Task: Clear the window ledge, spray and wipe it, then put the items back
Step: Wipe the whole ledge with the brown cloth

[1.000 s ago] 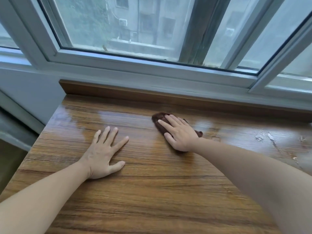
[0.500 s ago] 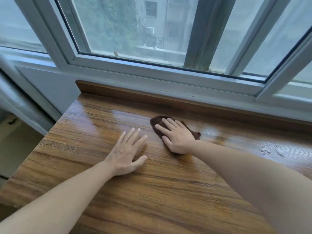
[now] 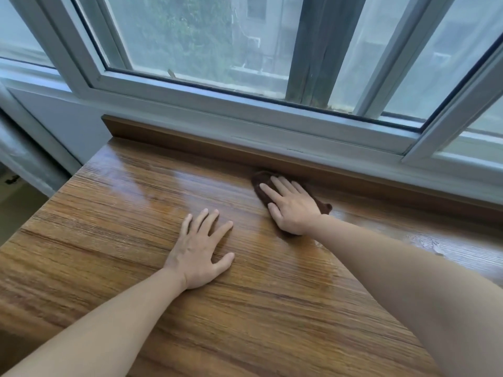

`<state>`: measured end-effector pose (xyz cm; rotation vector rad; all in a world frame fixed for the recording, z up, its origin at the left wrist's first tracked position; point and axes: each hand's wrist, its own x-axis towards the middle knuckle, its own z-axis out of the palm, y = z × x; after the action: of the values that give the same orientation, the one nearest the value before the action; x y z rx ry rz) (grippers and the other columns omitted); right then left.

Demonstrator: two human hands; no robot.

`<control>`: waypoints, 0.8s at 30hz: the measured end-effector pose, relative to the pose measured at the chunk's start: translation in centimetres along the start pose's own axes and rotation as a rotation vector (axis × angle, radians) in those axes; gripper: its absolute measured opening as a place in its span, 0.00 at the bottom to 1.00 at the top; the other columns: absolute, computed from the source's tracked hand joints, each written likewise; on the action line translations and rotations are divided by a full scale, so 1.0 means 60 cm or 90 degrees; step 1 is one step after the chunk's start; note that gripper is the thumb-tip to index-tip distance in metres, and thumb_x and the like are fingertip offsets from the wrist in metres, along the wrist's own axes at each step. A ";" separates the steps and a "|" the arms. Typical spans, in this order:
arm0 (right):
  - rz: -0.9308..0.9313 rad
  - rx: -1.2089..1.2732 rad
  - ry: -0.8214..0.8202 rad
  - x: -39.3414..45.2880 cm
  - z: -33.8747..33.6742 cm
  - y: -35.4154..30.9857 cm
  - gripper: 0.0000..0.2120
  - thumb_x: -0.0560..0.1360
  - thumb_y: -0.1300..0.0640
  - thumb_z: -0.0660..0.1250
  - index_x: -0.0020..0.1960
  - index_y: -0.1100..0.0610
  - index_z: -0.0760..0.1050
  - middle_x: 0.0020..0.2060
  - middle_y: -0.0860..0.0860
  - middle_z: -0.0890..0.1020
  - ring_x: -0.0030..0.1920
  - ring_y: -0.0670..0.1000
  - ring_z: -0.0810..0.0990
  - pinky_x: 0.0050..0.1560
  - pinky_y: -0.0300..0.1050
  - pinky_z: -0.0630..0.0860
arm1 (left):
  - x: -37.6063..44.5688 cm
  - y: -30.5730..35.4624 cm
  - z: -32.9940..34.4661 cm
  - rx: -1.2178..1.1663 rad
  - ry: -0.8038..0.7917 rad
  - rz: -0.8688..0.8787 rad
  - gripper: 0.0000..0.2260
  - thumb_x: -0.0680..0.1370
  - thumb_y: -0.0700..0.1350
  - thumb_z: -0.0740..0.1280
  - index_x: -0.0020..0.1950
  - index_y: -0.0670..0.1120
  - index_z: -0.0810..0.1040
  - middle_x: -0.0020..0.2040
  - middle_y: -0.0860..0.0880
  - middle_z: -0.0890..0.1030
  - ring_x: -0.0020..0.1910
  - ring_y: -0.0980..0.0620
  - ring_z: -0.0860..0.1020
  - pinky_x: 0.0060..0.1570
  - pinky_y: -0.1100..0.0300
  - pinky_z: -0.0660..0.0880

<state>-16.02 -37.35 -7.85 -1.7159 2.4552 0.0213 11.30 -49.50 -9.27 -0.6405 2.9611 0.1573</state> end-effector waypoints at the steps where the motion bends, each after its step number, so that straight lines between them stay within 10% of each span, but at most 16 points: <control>1: -0.013 0.000 0.004 -0.012 0.005 -0.006 0.28 0.85 0.43 0.48 0.84 0.42 0.50 0.84 0.52 0.52 0.84 0.54 0.48 0.82 0.54 0.46 | 0.000 0.000 0.000 0.004 0.003 -0.001 0.35 0.78 0.71 0.47 0.83 0.59 0.51 0.84 0.47 0.49 0.83 0.46 0.42 0.80 0.41 0.40; 6: -0.150 -0.026 -0.033 -0.061 0.010 0.030 0.28 0.84 0.41 0.45 0.84 0.40 0.50 0.84 0.51 0.52 0.84 0.53 0.48 0.83 0.54 0.48 | 0.002 0.006 0.005 -0.009 0.020 0.005 0.35 0.78 0.70 0.49 0.83 0.58 0.54 0.84 0.46 0.51 0.83 0.45 0.45 0.80 0.40 0.42; 12: 0.059 0.008 0.031 -0.025 0.016 0.034 0.28 0.84 0.43 0.47 0.84 0.42 0.51 0.84 0.51 0.55 0.83 0.52 0.49 0.82 0.53 0.47 | 0.000 0.003 -0.001 0.007 -0.001 -0.001 0.35 0.78 0.70 0.47 0.83 0.59 0.50 0.84 0.47 0.48 0.83 0.45 0.43 0.80 0.40 0.40; 18: -0.101 -0.039 -0.017 -0.092 0.021 0.038 0.29 0.84 0.41 0.45 0.84 0.40 0.46 0.84 0.48 0.51 0.84 0.52 0.46 0.83 0.53 0.46 | 0.001 0.011 -0.007 0.007 -0.019 -0.002 0.35 0.78 0.70 0.47 0.83 0.59 0.49 0.84 0.46 0.47 0.83 0.44 0.41 0.80 0.40 0.39; 24: 0.130 0.005 0.027 -0.067 0.020 0.023 0.27 0.85 0.43 0.45 0.84 0.42 0.50 0.84 0.50 0.53 0.84 0.52 0.48 0.82 0.52 0.45 | -0.002 0.002 -0.003 -0.006 -0.003 0.007 0.34 0.79 0.70 0.47 0.83 0.59 0.51 0.84 0.46 0.48 0.83 0.43 0.42 0.80 0.39 0.40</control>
<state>-15.81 -32.99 -8.65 -1.4705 2.6470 -0.0038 11.36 -49.38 -9.08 -0.6251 2.9612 0.1726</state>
